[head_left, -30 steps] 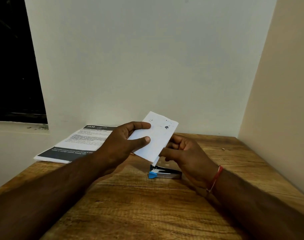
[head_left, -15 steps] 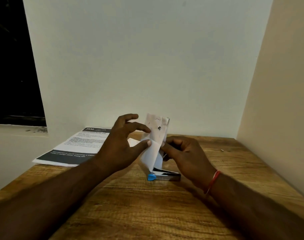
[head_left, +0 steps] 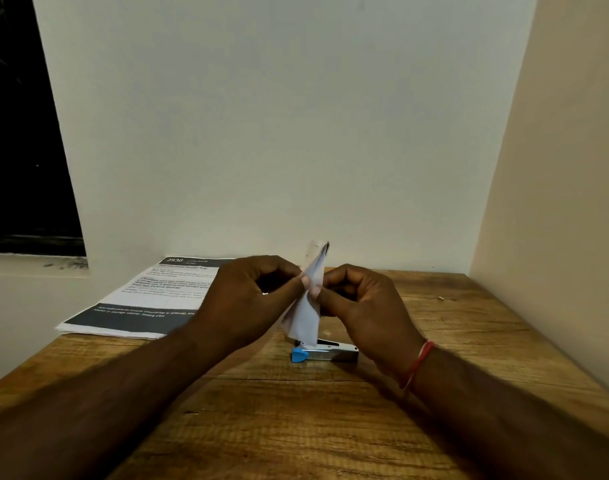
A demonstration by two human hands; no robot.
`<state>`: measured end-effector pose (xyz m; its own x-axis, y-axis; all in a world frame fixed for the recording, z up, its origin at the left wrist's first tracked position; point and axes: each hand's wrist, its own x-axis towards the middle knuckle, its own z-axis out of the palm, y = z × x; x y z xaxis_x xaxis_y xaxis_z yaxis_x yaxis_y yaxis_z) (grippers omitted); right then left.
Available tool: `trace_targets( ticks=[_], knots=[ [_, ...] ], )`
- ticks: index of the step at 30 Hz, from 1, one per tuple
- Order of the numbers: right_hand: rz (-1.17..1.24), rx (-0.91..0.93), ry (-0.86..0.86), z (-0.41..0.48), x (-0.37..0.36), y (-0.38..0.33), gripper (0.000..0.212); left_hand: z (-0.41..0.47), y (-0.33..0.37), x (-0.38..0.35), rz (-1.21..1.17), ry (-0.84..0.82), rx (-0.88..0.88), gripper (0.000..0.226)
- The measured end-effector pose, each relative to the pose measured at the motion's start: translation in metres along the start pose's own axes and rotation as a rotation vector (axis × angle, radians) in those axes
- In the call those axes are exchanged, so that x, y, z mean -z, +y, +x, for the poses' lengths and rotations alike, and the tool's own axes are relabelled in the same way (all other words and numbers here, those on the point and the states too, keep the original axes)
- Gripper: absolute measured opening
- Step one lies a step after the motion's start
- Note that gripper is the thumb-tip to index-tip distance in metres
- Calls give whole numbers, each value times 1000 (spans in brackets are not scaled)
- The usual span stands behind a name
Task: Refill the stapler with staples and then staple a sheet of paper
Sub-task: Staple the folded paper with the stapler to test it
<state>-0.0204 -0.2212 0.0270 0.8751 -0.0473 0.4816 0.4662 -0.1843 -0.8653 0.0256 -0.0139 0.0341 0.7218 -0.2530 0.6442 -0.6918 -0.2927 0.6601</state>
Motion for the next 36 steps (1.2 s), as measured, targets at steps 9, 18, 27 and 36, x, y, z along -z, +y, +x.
trace_targets(
  ticks=[9, 18, 27, 36],
  knots=[
    [68, -66, -25, -1, 1, -2, 11, 2, -3, -1, -78, -34, 138, 8],
    [76, -34, -25, -2, 0, -5, 21, 2, -4, 0, -33, -43, 112, 6],
    [-165, 57, -98, -4, -2, -1, 18, 1, 2, -3, -38, 56, 28, 4],
    [43, -2, -32, -8, -3, -9, 21, -2, 7, -2, 63, 40, -61, 4]
  ],
)
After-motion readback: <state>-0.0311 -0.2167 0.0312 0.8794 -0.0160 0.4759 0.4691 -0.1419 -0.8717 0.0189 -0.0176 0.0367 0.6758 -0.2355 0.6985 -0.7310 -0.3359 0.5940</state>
